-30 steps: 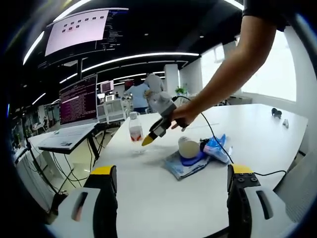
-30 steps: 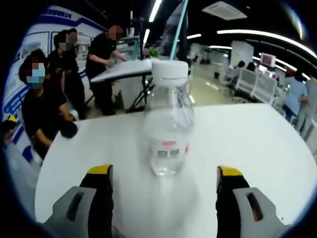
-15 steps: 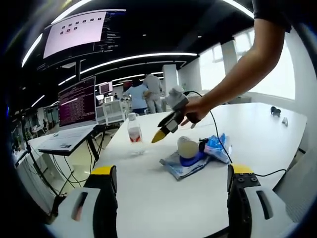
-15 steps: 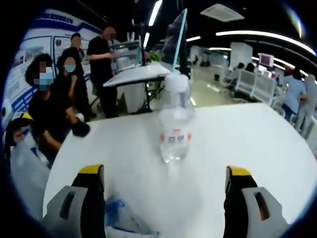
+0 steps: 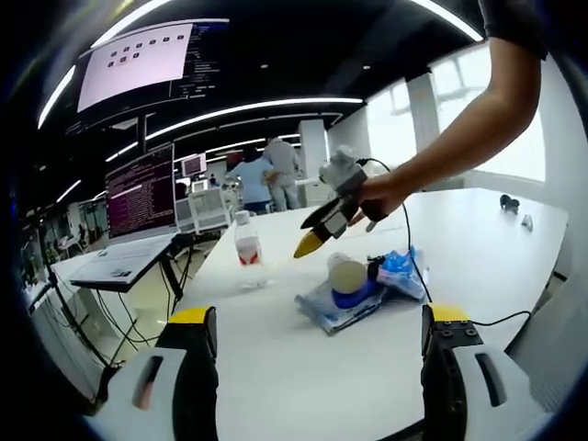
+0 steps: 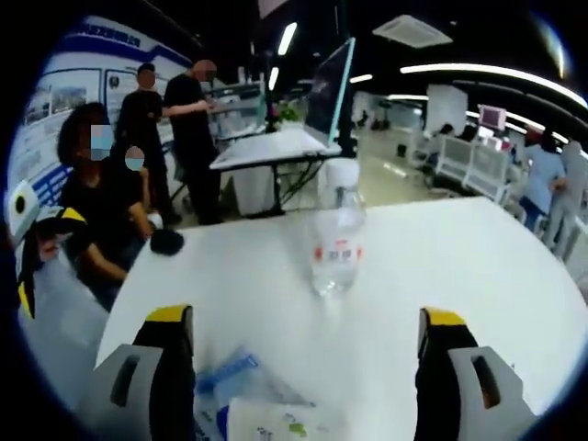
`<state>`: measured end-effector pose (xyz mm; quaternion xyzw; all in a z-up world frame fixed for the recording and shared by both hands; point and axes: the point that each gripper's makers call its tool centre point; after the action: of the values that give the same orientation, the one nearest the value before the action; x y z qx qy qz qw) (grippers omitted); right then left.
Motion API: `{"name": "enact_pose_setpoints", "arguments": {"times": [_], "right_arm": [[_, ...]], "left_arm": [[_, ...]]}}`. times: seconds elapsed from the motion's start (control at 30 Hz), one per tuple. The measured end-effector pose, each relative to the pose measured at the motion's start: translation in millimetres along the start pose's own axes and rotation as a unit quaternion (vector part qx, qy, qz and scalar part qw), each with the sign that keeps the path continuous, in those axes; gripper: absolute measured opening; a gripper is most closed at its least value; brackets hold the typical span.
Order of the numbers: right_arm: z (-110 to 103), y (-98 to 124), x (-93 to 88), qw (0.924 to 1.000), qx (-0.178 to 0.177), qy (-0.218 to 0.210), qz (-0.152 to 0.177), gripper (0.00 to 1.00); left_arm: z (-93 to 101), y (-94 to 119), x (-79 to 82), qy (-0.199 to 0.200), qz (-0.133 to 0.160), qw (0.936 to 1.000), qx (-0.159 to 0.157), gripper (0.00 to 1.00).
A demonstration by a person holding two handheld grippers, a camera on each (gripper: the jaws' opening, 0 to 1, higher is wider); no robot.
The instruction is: Arrange the tabletop items into an orderly group along one side of the table until the central work area is clear of visible clutter.
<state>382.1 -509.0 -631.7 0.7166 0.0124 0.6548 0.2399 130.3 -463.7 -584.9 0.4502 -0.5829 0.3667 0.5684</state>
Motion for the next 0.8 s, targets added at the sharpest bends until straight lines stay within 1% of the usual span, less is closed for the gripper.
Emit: {"name": "enact_pose_setpoints", "arguments": {"times": [0.17, 0.23, 0.37, 0.43, 0.53, 0.8], "right_arm": [[-5.7, 15.0, 2.1, 1.0000, -0.001, 0.005, 0.002, 1.00], [-7.5, 21.2, 8.8, 0.9998, -0.009, -0.006, 0.019, 1.00], [-12.5, 33.5, 10.5, 0.9997, -0.014, -0.005, 0.021, 1.00], [-14.8, 39.7, 12.8, 0.9994, -0.019, -0.011, 0.028, 1.00], [-17.0, 49.2, 10.9, 0.9992, -0.025, -0.014, 0.028, 1.00], [-20.9, 76.7, -2.4, 0.9991, -0.035, -0.019, 0.014, 1.00]], "left_arm": [[0.8, -0.1, 0.6, -0.004, 0.002, 1.0000, -0.002, 0.93], [1.8, 0.0, 1.0, -0.008, 0.002, 1.0000, -0.004, 0.93], [3.0, 0.0, 1.7, -0.010, 0.004, 0.9999, -0.007, 0.94], [3.6, 0.0, 1.9, -0.011, 0.005, 0.9999, -0.008, 0.94], [4.6, 0.1, 1.6, -0.013, 0.004, 0.9998, -0.011, 0.94], [8.2, -0.2, 1.8, -0.019, 0.004, 0.9996, -0.019, 0.96]]}}
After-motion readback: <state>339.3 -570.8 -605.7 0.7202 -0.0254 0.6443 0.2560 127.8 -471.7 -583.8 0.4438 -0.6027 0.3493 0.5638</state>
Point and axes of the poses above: the point that each gripper's makers call its tool centre point, and the gripper's own axes: y roughly backward along the fingers, z roughly to its right, x roughly out of its top, and after that the axes turned 10 degrees about z, right-handed
